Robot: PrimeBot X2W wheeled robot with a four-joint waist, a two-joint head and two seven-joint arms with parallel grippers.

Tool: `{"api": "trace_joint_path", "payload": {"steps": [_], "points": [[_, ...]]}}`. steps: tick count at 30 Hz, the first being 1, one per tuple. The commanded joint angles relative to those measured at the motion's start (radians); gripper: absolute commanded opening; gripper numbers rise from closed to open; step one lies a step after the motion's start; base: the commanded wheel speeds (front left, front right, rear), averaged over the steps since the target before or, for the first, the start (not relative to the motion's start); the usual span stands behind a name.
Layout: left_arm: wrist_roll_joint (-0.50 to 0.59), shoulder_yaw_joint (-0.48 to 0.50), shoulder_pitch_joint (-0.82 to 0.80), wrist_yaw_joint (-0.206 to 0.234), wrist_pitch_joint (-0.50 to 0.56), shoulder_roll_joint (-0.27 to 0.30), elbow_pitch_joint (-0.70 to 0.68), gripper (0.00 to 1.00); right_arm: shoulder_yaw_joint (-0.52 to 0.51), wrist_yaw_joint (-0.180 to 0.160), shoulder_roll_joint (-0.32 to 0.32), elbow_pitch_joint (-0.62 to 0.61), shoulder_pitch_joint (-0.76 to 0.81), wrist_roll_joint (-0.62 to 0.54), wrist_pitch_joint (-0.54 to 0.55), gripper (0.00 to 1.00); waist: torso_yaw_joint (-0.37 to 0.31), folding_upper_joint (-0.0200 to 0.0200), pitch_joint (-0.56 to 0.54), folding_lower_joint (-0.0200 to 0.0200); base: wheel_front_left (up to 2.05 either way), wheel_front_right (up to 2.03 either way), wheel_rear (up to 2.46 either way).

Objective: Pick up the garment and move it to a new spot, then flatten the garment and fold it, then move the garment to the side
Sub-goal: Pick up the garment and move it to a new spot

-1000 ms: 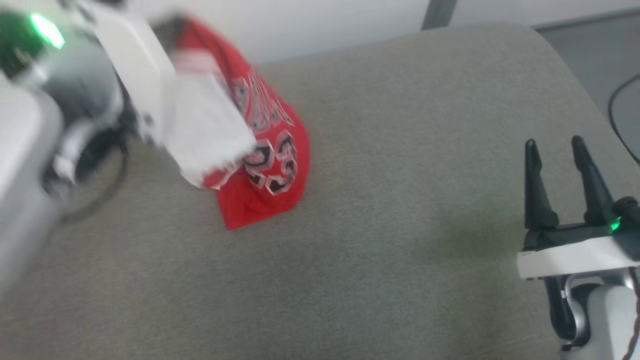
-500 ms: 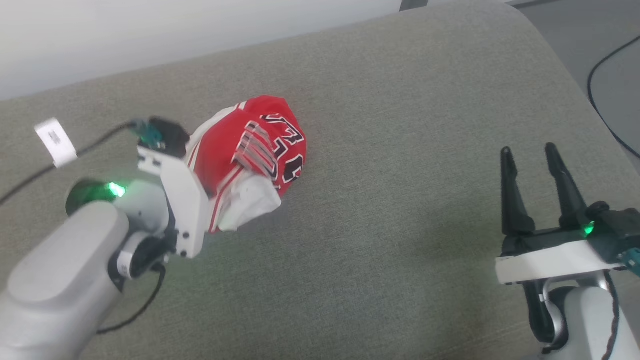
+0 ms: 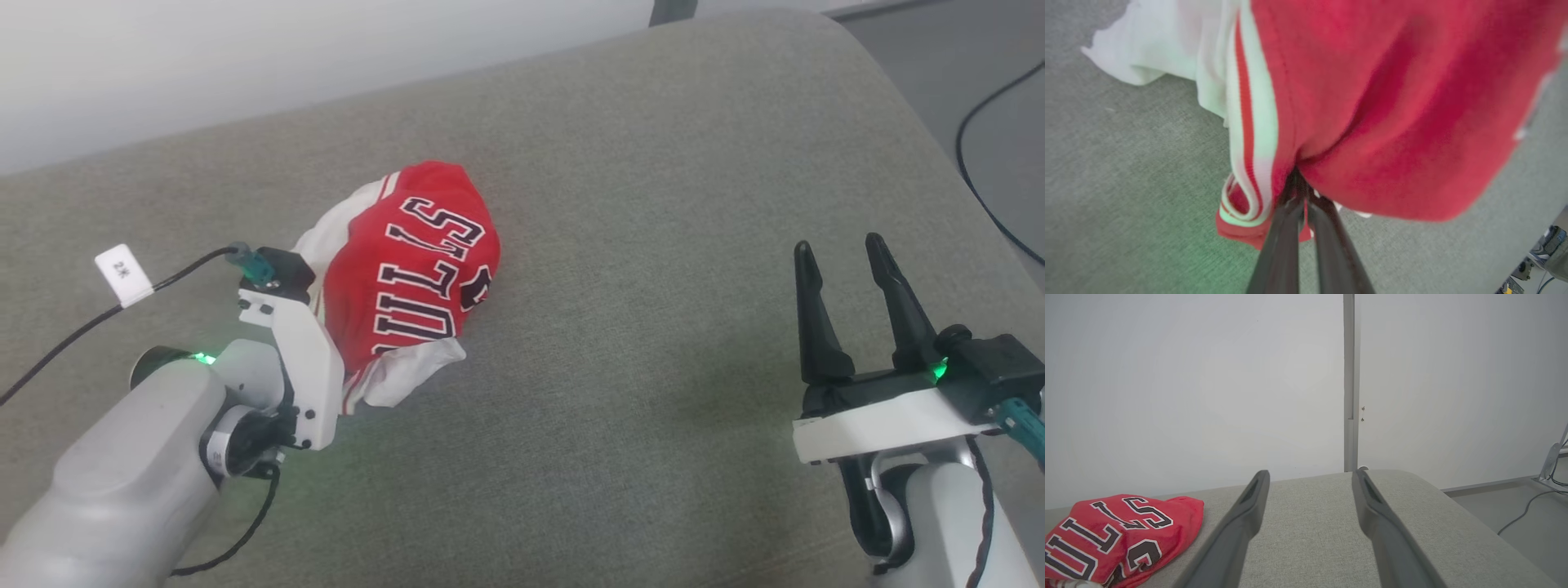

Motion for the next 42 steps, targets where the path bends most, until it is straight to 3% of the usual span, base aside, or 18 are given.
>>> {"api": "trace_joint_path", "payload": {"steps": [1, 14, 30, 42], "points": [[-0.008, 0.000, -0.010, -0.008, 0.000, 0.002, 0.008, 1.00, -0.002, 0.000, -0.006, 0.003, 0.004, 0.000, -0.006, 1.00, 0.012, 0.0000, -0.014, 0.0000, 0.00, 0.00, 0.00], [-0.009, 0.033, 0.022, -0.010, -0.074, 0.037, -0.081, 1.00, 0.007, 0.000, -0.050, 0.025, 0.034, 0.015, -0.003, 1.00, 0.089, 0.0000, -0.127, 0.0000, 0.00, 0.00, 0.00], [0.047, 0.204, 0.263, 0.060, -0.583, 0.161, -0.232, 1.00, -0.028, 0.000, -0.110, 0.059, 0.113, 0.022, -0.006, 1.00, 0.209, 0.0000, -0.232, 0.0000, 0.00, 0.00, 0.00], [-0.015, 0.328, 0.511, 0.112, -0.803, 0.226, -0.280, 1.00, -0.068, 0.000, -0.129, 0.043, 0.173, 0.004, -0.006, 1.00, 0.288, 0.0000, -0.269, 0.0000, 0.00, 0.00, 0.00]]}}
